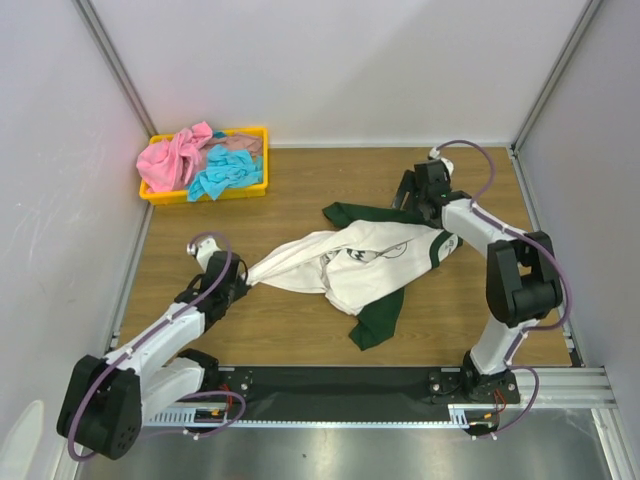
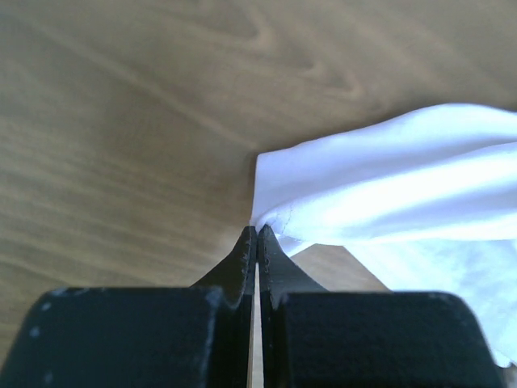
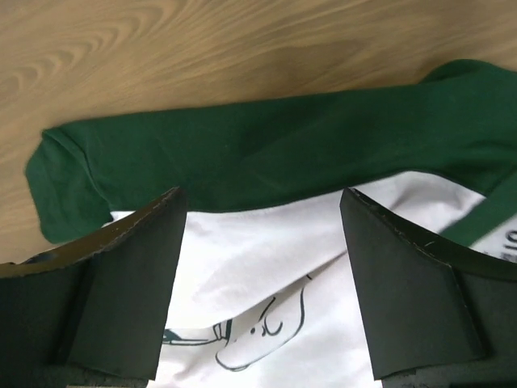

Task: Fold and stack the t-shirts
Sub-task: Flatten the tshirt out

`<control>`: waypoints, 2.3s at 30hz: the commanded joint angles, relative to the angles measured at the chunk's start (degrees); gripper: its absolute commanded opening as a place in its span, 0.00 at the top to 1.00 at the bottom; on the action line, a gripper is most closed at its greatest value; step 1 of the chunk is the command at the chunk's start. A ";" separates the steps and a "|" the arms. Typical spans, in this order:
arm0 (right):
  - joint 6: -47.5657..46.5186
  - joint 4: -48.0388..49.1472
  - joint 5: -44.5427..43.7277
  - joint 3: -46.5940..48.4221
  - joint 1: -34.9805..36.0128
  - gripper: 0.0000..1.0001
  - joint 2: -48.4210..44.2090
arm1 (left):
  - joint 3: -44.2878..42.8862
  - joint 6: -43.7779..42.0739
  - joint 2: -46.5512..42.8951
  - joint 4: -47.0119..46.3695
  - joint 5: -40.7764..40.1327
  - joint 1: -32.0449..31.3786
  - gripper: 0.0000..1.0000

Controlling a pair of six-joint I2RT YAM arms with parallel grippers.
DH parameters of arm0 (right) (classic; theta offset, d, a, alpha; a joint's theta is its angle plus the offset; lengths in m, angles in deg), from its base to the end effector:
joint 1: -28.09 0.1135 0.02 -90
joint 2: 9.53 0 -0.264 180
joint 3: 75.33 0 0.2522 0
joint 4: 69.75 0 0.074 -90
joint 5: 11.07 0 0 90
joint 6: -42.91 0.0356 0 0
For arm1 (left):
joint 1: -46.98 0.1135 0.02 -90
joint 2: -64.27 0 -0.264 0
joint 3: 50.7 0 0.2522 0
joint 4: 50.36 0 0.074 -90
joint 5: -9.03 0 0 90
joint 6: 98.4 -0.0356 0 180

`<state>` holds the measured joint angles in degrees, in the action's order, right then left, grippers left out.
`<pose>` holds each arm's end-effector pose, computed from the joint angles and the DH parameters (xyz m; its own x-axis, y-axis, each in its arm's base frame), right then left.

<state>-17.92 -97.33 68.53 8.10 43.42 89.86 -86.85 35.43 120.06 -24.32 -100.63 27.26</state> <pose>0.3726 0.0955 0.2295 -0.6453 0.3202 -0.6936 0.2069 0.9472 0.2447 0.1775 -0.0509 0.1701 -0.5527 -0.4947 -0.6707 -0.3968 0.8639 -0.3102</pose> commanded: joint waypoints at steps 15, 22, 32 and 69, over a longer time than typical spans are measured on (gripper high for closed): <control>-0.88 -7.53 -12.53 14.88 2.16 0.18 16.62 | 2.18 5.30 0.90 0.12 0.06 0.57 1.00; 2.12 -9.81 -14.83 15.41 1.72 0.22 17.94 | 2.09 4.51 -0.16 0.03 -0.91 0.57 1.00; 2.21 -9.21 -16.59 14.01 1.54 0.86 19.70 | 0.69 3.36 -0.33 0.47 -2.92 0.57 1.00; 7.49 -12.38 7.06 -25.03 1.28 0.05 -35.33 | -13.03 -7.45 11.62 -8.93 1.64 5.40 1.00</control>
<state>-7.58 -112.50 76.36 -23.57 45.02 52.70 -97.98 29.84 131.67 -30.66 -100.02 32.13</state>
